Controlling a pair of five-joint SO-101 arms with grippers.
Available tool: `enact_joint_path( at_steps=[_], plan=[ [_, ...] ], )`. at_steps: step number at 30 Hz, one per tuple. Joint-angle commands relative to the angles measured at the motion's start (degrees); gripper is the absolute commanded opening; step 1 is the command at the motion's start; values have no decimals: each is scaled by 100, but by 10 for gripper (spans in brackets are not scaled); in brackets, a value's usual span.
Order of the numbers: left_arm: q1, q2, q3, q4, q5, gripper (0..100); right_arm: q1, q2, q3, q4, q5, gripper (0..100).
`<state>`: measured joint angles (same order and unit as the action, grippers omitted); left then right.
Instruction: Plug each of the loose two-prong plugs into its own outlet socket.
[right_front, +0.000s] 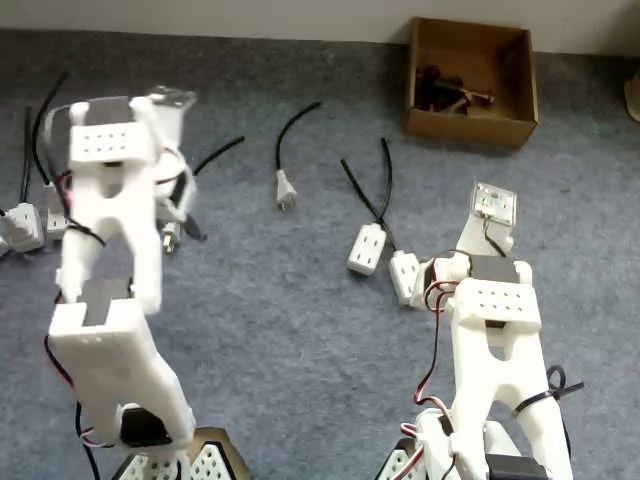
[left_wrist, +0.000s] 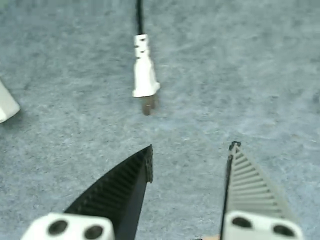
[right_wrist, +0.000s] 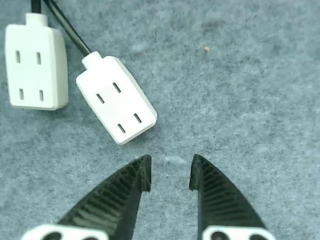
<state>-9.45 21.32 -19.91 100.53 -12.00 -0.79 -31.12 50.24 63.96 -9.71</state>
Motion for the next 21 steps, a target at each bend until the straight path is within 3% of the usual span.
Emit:
enact_joint_path(
  at_steps=[1, 21],
  plan=[
    [681, -620, 154, 35, 44, 223, 101, -163, -48, -101, 97, 135],
    [3143, -1780, 1235, 35, 264, 223, 752, -145, -66, -101, 97, 135]
  ],
)
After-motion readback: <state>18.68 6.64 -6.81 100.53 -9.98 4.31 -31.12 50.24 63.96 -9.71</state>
